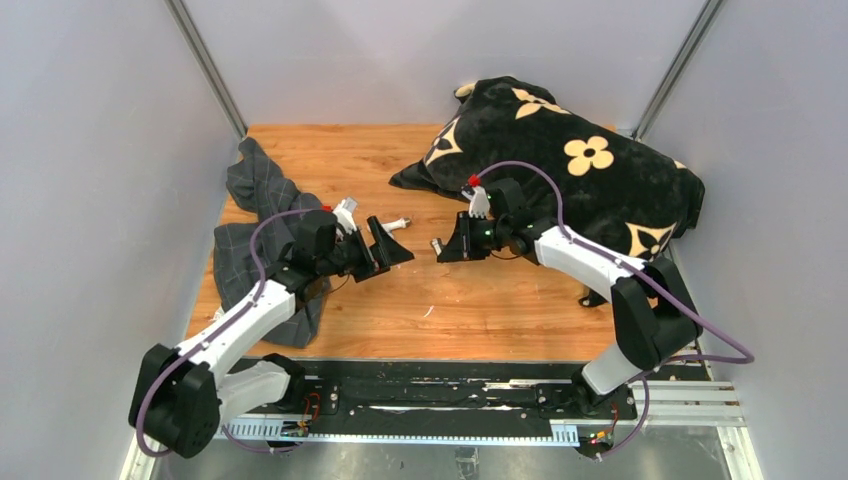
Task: Install the water faucets
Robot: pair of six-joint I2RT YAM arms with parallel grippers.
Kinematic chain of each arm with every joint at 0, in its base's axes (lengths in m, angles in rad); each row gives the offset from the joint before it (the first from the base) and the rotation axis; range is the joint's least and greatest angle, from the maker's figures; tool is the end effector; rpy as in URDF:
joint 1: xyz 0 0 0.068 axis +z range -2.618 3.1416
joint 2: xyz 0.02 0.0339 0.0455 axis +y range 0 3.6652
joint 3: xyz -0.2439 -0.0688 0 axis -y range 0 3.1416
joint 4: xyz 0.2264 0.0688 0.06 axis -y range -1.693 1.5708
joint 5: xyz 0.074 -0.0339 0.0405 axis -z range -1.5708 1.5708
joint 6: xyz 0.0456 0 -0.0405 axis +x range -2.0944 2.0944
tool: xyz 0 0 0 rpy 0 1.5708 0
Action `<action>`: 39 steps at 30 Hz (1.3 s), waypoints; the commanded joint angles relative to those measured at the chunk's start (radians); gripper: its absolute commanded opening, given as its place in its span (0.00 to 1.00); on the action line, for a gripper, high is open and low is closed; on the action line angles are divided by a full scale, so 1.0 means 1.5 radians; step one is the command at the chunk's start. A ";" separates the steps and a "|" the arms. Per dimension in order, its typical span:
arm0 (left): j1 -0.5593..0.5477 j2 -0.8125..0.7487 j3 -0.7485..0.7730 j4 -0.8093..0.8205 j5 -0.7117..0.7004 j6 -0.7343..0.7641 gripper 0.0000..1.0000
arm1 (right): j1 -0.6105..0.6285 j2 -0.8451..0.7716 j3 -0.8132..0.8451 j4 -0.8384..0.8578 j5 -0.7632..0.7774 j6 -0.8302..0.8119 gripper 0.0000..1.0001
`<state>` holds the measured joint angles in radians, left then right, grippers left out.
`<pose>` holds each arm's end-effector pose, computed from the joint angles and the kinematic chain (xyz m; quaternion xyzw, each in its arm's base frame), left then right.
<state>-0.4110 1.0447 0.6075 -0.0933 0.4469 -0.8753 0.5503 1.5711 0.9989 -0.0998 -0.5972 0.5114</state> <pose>0.2005 -0.1089 0.2247 -0.0875 0.8488 -0.4445 0.2725 0.2681 0.1946 0.2157 -0.1445 0.8582 0.4387 0.2239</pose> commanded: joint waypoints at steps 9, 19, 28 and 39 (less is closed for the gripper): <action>-0.076 0.153 0.044 0.221 -0.051 -0.151 0.95 | 0.008 -0.059 -0.031 0.020 -0.018 -0.010 0.01; -0.100 0.201 0.052 0.273 -0.071 -0.172 0.87 | 0.011 -0.090 -0.025 -0.007 -0.015 -0.037 0.01; -0.126 0.227 0.061 0.295 -0.087 -0.176 0.78 | 0.017 -0.098 -0.031 -0.011 -0.016 -0.035 0.00; -0.150 0.251 0.078 0.304 -0.096 -0.185 0.44 | 0.026 -0.101 -0.030 -0.015 -0.011 -0.037 0.00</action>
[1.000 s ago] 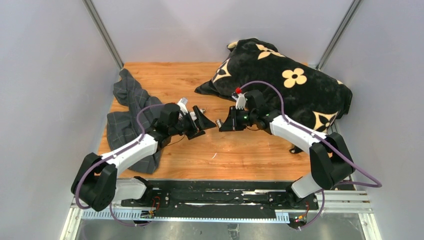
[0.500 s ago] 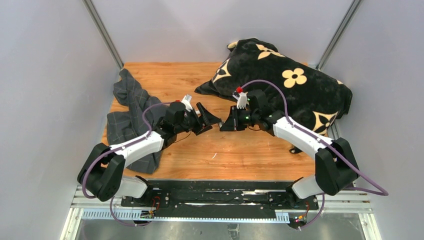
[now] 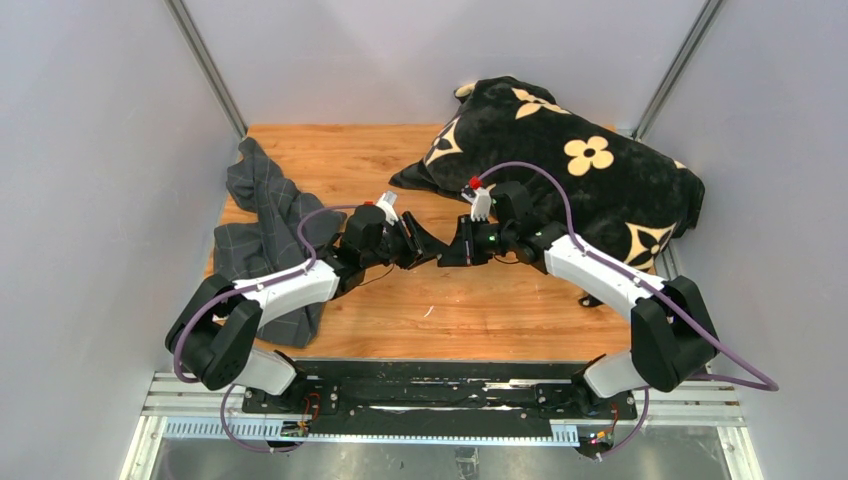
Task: Install the water faucets
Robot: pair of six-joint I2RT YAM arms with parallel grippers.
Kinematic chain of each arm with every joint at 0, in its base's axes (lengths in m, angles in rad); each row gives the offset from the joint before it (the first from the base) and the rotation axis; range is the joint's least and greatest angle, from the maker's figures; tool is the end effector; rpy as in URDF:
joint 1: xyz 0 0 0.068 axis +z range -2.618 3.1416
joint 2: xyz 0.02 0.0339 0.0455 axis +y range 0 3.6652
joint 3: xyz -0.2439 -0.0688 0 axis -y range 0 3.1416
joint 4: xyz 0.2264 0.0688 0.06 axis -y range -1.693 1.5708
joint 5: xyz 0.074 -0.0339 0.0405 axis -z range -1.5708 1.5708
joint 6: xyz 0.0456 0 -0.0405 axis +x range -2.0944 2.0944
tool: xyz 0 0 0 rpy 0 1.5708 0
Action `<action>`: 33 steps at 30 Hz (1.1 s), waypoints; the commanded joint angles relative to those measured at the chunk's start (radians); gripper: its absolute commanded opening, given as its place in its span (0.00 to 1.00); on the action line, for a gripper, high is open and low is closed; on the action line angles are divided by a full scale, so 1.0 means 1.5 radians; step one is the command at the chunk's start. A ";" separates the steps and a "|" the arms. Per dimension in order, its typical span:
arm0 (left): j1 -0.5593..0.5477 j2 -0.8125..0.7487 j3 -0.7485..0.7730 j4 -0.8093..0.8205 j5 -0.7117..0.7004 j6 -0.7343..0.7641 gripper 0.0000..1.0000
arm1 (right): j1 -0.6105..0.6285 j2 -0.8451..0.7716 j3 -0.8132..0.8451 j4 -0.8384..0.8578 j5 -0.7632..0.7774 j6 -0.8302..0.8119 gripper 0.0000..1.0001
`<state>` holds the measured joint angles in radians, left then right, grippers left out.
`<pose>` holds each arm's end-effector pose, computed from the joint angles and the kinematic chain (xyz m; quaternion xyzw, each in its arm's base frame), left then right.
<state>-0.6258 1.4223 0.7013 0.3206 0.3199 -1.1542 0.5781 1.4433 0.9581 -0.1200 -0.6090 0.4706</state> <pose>0.2360 -0.1883 0.2046 -0.1300 0.8174 -0.5073 0.2401 0.2444 0.1906 0.2395 -0.1844 0.8363 0.4516 0.2505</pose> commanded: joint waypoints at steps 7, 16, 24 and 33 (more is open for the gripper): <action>-0.006 -0.007 0.009 0.030 -0.019 -0.002 0.07 | 0.008 -0.027 -0.009 -0.003 0.016 -0.004 0.11; 0.011 -0.045 0.023 0.043 -0.010 -0.033 0.00 | -0.016 -0.117 -0.071 0.131 0.000 0.098 0.66; 0.028 -0.057 -0.008 0.220 0.038 -0.182 0.00 | -0.065 -0.139 -0.177 0.439 -0.094 0.308 0.73; 0.028 -0.034 -0.046 0.369 0.039 -0.270 0.00 | -0.063 -0.027 -0.249 0.863 -0.121 0.554 0.69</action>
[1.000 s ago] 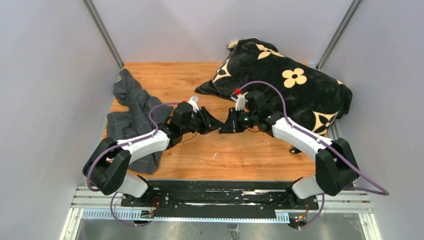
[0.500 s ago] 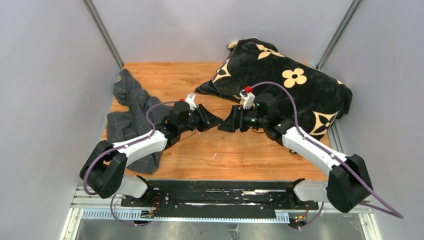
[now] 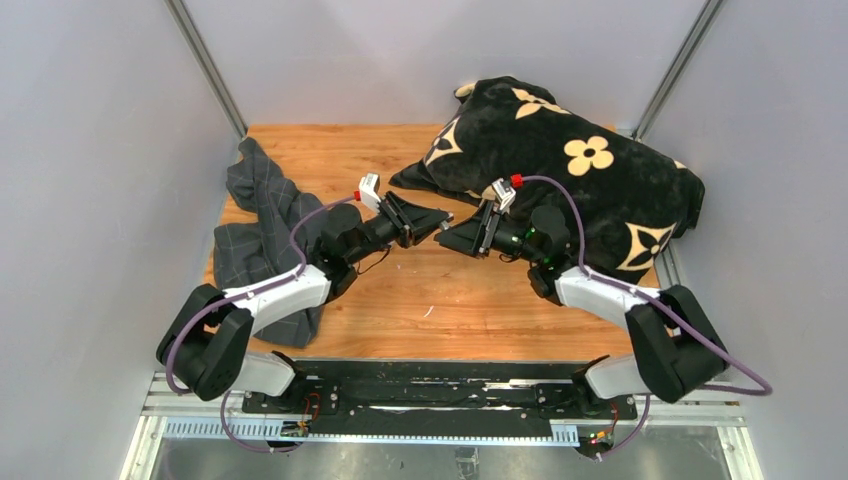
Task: Install the water faucets
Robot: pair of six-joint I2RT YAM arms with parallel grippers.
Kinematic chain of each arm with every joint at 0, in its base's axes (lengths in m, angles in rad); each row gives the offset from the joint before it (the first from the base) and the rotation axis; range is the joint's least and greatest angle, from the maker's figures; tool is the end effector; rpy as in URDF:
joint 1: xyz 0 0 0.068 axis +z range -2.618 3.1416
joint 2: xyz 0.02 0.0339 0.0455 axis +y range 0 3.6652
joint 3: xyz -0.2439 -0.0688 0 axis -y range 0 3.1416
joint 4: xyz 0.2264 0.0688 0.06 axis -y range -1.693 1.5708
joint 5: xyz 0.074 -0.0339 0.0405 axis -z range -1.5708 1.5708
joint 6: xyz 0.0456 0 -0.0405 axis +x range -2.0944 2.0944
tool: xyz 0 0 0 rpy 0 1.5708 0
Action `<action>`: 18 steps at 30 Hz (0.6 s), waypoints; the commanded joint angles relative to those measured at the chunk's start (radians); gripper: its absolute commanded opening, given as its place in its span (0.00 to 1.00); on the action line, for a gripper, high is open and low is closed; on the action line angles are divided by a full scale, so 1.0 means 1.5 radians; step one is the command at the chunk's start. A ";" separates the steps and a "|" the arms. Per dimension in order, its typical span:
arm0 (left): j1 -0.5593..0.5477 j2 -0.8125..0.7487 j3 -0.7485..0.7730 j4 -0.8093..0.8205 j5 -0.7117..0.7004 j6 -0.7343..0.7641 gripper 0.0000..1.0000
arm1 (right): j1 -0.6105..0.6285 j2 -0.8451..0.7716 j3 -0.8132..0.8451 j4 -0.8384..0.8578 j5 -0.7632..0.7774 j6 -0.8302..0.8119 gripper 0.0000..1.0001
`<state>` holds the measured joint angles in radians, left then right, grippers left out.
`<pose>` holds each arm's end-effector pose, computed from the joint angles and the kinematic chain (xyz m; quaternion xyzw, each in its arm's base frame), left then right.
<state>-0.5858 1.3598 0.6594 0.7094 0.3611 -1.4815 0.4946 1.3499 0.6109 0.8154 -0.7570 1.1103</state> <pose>0.2389 -0.1778 0.2530 -0.1849 0.6794 -0.6650 0.2489 0.2326 0.1610 0.2515 -0.0670 0.6839 0.6647 0.2932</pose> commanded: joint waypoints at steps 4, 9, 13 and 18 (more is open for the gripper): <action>0.001 0.014 -0.028 0.127 0.012 -0.062 0.00 | -0.008 0.071 -0.019 0.312 -0.024 0.163 0.60; 0.001 0.014 -0.030 0.127 0.010 -0.060 0.00 | -0.007 0.081 -0.013 0.316 -0.026 0.167 0.46; 0.001 0.017 -0.032 0.132 0.010 -0.061 0.00 | -0.007 0.089 -0.010 0.325 -0.029 0.176 0.30; 0.001 0.019 -0.034 0.139 0.010 -0.063 0.00 | -0.008 0.107 -0.011 0.360 -0.028 0.196 0.12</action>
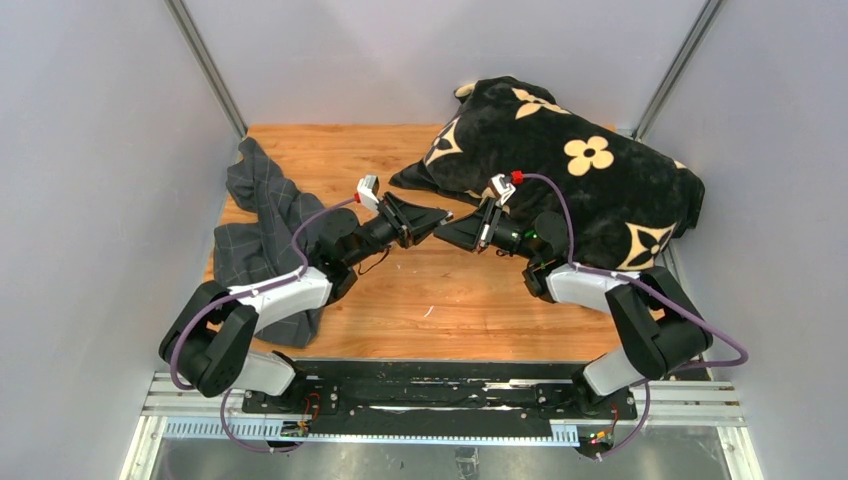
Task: Install the water faucets
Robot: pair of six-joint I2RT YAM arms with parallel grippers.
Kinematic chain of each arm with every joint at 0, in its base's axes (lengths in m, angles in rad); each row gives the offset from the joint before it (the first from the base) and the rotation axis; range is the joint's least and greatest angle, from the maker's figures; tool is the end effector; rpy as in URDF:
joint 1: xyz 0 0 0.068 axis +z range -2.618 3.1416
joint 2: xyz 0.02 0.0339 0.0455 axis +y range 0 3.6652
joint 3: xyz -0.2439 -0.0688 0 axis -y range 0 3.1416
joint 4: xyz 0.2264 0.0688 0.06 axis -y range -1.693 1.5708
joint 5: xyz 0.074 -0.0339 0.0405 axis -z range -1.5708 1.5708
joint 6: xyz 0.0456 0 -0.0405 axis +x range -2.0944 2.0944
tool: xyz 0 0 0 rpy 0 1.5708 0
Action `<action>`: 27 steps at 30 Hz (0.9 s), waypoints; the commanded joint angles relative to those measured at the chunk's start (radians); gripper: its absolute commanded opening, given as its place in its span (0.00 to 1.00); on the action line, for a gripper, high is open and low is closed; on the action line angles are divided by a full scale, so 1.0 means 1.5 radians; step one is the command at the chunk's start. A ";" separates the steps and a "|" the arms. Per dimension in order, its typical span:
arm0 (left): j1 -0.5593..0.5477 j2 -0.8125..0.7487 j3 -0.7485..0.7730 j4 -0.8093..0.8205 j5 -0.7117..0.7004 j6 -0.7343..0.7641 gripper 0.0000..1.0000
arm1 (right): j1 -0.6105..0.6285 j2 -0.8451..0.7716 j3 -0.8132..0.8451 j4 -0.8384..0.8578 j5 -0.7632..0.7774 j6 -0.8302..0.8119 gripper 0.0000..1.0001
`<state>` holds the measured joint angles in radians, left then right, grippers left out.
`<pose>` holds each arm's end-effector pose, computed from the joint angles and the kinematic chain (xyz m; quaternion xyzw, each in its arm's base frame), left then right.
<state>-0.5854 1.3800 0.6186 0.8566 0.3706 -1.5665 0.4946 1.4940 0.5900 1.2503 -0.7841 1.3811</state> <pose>0.2368 -0.1768 0.2513 -0.1912 0.6474 -0.6989 0.2363 0.2386 0.1653 0.2520 -0.0547 0.6139 0.7397 0.2703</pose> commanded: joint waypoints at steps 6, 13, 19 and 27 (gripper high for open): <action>0.001 -0.004 -0.018 0.043 0.001 0.009 0.06 | -0.009 0.012 -0.006 0.056 -0.009 0.011 0.01; 0.001 -0.099 -0.045 -0.140 -0.045 0.105 0.64 | -0.022 -0.086 0.021 -0.347 -0.002 -0.199 0.00; 0.046 -0.225 -0.045 -0.441 -0.123 0.246 0.98 | -0.024 -0.183 0.084 -0.753 0.127 -0.425 0.00; 0.050 -0.305 0.092 -0.817 -0.325 0.425 0.98 | -0.020 -0.031 0.347 -1.268 0.315 -0.687 0.00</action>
<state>-0.5121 0.9646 0.6773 -0.0731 0.0586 -1.1004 0.4709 1.3193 0.9173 -0.1497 -0.4747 0.6140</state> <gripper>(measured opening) 0.980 0.255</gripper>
